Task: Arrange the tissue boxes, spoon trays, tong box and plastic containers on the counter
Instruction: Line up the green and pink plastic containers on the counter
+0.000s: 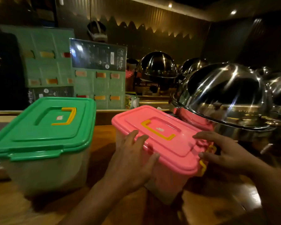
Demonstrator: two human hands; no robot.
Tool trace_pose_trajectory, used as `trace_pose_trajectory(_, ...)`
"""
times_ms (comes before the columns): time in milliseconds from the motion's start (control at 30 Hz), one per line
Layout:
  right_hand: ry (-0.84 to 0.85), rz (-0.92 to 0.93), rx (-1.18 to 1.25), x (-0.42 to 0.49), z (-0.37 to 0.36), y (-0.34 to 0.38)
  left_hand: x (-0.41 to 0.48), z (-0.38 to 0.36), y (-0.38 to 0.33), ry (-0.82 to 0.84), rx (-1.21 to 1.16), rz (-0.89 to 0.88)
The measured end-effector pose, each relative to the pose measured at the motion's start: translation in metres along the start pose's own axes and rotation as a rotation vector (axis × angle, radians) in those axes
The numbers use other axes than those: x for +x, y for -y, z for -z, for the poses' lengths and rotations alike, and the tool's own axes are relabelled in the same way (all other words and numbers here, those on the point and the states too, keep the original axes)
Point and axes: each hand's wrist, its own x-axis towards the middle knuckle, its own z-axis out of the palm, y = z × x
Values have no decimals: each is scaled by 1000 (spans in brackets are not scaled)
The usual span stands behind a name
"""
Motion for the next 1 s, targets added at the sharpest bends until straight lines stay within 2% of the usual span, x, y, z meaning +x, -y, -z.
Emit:
trace_pose_trajectory(167, 188, 68, 102, -5, 14, -51, 4, -36, -49, 199, 116, 182)
trace_pose_trajectory(267, 201, 109, 54, 3, 10, -62, 9, -43, -54, 228, 146, 254)
trace_pose_trajectory(533, -99, 177, 82, 1, -38, -41, 28, -37, -14, 130, 6, 299)
trace_pose_trajectory(667, -348, 166, 41, 0, -79, -17, 49, -30, 25, -25, -221, 300)
trace_pose_trajectory(767, -501, 138, 47, 7, -96, -3, 62, -30, 44, -179, -320, 384)
trace_pose_trajectory(833, -530, 96, 25, 14, -100, 2, 69, -30, 47, -217, -421, 479)
trace_pose_trajectory(1000, -496, 48, -24, 32, -107, 0, 89, -29, 48, -174, -485, 493)
